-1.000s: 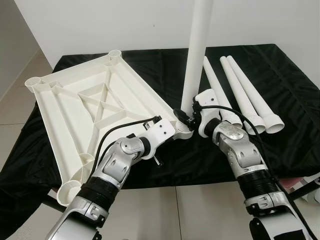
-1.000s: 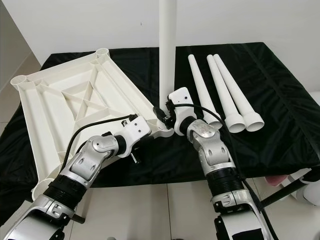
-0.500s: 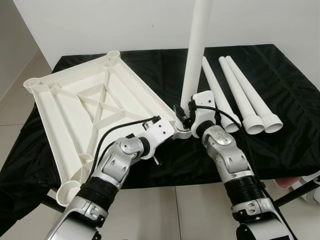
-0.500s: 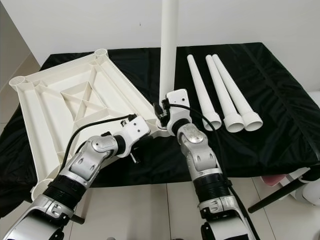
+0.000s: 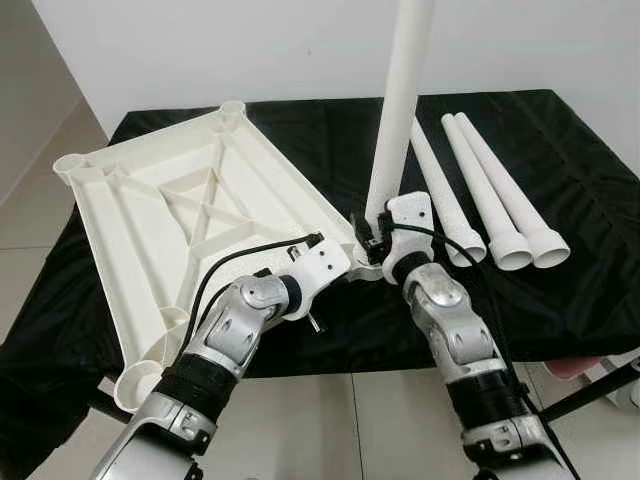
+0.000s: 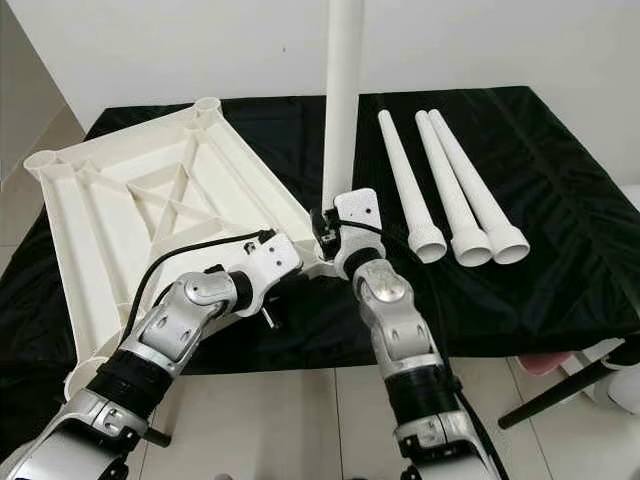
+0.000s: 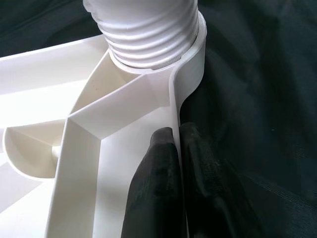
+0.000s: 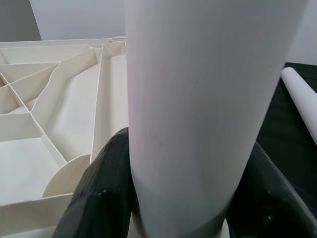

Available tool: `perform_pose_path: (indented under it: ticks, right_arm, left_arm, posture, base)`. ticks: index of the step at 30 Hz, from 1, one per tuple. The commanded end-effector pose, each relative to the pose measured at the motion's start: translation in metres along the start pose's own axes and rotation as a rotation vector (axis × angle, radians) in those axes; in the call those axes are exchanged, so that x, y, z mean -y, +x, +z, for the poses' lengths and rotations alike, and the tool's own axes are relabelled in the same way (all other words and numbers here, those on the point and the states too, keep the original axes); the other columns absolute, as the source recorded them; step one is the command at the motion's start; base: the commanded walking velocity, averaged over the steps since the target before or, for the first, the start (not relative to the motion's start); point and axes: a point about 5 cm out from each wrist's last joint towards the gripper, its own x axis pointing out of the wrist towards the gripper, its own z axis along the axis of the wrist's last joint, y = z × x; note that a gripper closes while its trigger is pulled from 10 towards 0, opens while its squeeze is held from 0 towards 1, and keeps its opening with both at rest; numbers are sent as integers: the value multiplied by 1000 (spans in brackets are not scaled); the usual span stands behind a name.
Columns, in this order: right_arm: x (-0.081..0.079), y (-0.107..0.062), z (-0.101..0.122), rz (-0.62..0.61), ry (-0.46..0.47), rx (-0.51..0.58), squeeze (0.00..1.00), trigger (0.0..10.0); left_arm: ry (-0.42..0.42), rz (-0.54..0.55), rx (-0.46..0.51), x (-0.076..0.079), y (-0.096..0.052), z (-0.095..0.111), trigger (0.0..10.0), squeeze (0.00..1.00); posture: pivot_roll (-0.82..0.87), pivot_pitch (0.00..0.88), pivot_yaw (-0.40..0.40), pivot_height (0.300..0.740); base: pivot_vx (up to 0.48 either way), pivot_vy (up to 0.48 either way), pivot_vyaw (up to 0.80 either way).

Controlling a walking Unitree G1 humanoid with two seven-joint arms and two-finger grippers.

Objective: Building children table

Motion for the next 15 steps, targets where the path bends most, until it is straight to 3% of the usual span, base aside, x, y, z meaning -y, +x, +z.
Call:
perform_pose_path:
  ticks: [1, 15]
  right_arm:
    - [8, -15, -43, -54, 5, -194, 0, 10000]
    - [11, -20, -52, -91, -10, -209, 0, 10000]
  left_arm:
    - [47, -12, 119, 0, -3, 21, 10000, 0]
    - [52, -15, 120, -1, -2, 22, 10000, 0]
  posture:
    - [-122, 132, 66, 740]
    - [-122, 128, 69, 740]
  base:
    - [0, 0, 0]
    - [0, 0, 0]
